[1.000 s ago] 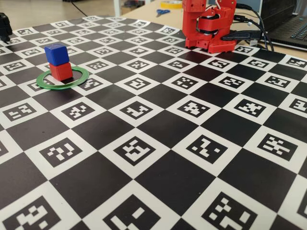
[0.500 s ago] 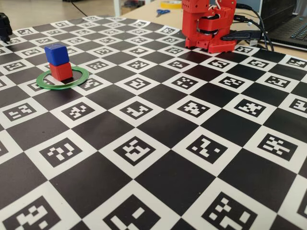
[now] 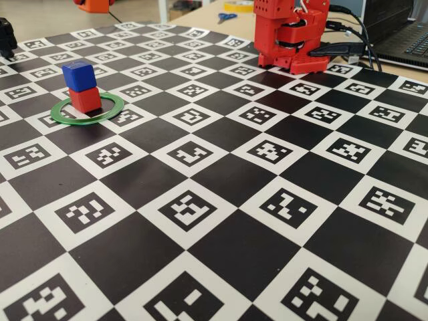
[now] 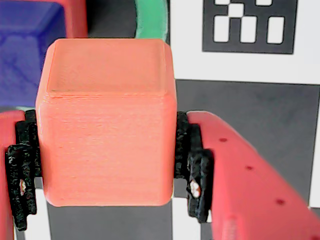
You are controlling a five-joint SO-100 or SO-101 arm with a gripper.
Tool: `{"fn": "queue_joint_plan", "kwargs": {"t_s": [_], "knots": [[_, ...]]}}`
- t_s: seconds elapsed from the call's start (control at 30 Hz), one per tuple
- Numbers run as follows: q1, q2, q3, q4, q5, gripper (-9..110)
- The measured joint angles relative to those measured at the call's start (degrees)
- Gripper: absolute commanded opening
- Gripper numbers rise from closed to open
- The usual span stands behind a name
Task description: Grab the red cube then put it in the green circle then put the blue cube on top and finally the orange cube on top
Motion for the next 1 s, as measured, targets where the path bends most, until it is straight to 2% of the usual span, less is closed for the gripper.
{"fn": "queue_joint_plan", "kwargs": {"t_s": [0.4,1.0], "knots": [[-4.39,-5.54,-6.94,-1.85,3.87,4],[-5.71,-10.72,-7.73,-5.36,1.58,4]]}}
